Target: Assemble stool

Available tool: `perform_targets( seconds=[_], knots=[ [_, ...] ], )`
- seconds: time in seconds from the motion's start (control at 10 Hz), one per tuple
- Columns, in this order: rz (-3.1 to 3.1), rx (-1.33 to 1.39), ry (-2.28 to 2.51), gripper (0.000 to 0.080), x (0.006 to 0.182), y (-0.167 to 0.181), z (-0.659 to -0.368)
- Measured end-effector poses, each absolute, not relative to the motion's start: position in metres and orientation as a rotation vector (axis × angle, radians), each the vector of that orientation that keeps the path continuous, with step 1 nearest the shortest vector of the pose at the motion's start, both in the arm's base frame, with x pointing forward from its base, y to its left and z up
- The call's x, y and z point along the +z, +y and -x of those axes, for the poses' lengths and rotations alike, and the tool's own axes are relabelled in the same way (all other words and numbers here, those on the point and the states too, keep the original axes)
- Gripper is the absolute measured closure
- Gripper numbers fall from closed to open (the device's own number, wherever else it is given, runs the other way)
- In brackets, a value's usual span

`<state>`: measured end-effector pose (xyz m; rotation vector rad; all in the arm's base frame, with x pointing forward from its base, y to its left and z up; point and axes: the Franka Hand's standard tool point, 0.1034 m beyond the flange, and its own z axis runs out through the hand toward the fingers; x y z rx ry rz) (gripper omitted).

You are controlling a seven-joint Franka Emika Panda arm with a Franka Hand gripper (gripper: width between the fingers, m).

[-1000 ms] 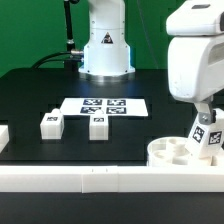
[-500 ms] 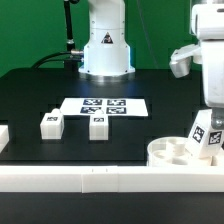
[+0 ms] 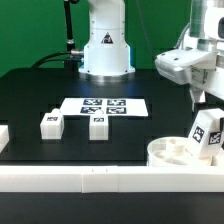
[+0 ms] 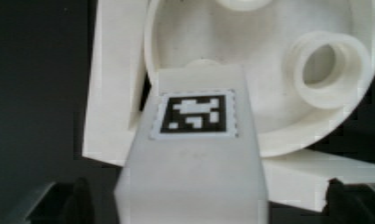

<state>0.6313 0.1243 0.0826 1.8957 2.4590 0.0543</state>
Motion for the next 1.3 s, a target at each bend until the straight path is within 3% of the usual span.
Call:
perform_targets(
  seconds=[0.1,0.2,0.3,0.4,0.5,0.8,1.3],
  knots=[
    [-1.784,0.041,2.53,0.0151,0.0821,0.1217,-0.6317],
    [-1.824,0.041,2.503,0.0284,0.0816,0.1213,-0.6315],
    [-1.827,0.039,2.501,0.0284,0.0811,0.1197,-0.6315],
    [-1.829,0.036,2.501,0.0421,0.0808,0.1191,-0.6312],
    [-1.85,0.037,2.486,0.0462,0.0807,0.119,-0.6312],
    [-1.978,0.041,2.387,0.0462,0.0807,0.1185,-0.6313],
    [-2.646,0.07,1.64,0.0462,0.0797,0.1164,-0.6314]
  ],
)
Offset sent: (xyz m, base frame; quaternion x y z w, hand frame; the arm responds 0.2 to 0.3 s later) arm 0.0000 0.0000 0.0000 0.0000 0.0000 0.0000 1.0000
